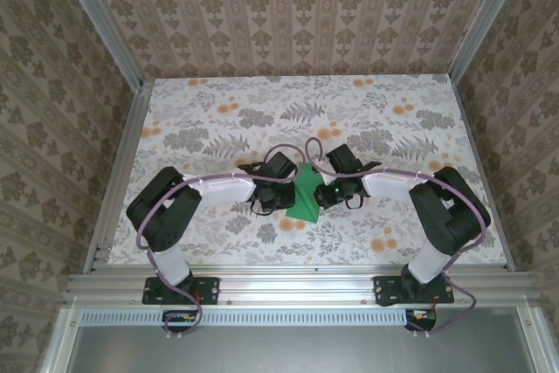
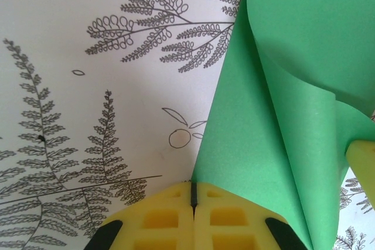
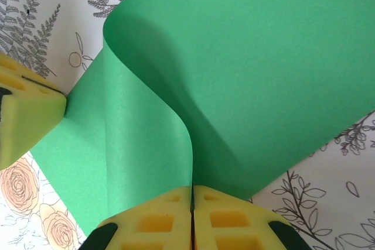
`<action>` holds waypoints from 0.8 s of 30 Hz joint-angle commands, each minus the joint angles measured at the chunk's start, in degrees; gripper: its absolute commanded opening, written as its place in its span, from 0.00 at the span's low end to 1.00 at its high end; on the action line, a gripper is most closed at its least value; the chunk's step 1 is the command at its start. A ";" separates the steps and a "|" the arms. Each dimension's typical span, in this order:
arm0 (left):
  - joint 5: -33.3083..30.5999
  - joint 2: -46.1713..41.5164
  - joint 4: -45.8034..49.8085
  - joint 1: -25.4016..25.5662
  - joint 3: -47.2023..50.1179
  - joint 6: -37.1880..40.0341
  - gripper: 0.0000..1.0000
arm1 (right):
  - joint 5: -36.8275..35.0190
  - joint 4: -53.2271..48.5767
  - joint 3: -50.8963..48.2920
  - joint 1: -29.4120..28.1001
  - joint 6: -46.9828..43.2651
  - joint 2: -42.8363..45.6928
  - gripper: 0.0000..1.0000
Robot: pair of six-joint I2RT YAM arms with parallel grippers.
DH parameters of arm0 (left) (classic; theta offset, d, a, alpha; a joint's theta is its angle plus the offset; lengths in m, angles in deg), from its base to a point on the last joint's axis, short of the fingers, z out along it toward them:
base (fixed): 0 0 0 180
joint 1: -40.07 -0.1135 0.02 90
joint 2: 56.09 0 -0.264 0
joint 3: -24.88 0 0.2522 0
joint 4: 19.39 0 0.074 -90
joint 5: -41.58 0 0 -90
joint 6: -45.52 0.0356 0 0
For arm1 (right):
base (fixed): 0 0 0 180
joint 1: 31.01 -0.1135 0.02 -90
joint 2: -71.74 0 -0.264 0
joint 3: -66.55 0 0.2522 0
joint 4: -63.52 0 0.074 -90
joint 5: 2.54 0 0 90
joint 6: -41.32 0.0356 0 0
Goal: Fold a paper plane with a square sheet of paper (pick it up from the middle)
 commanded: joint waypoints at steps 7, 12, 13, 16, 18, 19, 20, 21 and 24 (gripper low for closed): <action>-1.25 2.70 4.08 0.78 -0.18 1.56 0.00 | -1.27 -1.60 2.30 0.39 -0.54 -0.82 0.09; -1.19 2.74 4.23 0.91 -0.50 1.56 0.00 | -1.11 -2.80 3.01 0.31 -0.66 -1.79 0.10; -1.31 2.74 4.31 0.88 -0.51 1.56 0.00 | -1.28 -3.01 2.94 0.38 -0.41 -2.01 0.10; -1.52 2.60 4.53 0.83 -0.68 1.58 0.00 | -2.14 -3.37 2.47 0.39 0.42 -1.85 0.10; -1.61 2.61 4.68 0.92 -0.60 1.62 0.00 | -2.81 -2.93 1.91 0.32 0.90 -1.52 0.10; -1.55 2.65 4.71 0.92 -0.67 1.60 0.00 | -3.19 -3.01 1.88 0.39 1.11 -1.39 0.10; -1.56 2.61 4.69 0.97 -0.69 1.64 0.00 | -3.64 -3.14 1.97 0.38 1.28 -1.43 0.10; -1.52 2.74 4.73 0.99 -0.85 1.73 0.00 | -3.79 -3.19 1.97 0.38 1.30 -1.44 0.10; -1.48 2.79 4.91 0.99 -0.94 1.74 0.00 | -3.67 -3.33 2.10 0.39 1.27 -1.61 0.10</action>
